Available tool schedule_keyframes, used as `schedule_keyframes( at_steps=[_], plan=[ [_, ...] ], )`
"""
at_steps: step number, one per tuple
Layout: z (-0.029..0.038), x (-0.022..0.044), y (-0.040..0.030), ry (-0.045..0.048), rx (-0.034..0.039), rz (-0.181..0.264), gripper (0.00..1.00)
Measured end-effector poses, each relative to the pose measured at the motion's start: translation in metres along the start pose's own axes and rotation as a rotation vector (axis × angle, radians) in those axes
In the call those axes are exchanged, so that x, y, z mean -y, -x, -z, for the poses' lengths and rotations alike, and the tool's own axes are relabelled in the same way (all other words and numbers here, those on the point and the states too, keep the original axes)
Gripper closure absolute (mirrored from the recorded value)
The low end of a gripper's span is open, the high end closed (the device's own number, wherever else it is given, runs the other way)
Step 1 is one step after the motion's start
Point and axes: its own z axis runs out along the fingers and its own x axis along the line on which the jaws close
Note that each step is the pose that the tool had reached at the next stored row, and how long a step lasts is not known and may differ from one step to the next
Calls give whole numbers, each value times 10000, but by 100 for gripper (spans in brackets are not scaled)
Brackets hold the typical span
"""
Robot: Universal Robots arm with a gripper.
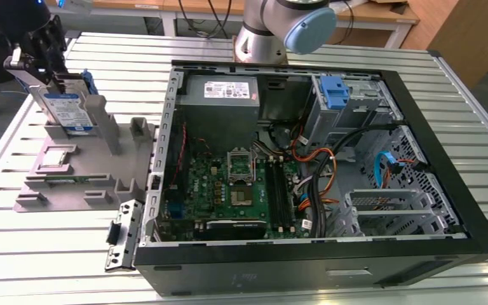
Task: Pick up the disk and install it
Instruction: 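Pick up the disk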
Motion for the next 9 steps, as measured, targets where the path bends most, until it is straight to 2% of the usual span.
schedule_keyframes(
  at_steps=[9],
  plan=[
    [1,0,0,1,5,-1,55]
  ],
)
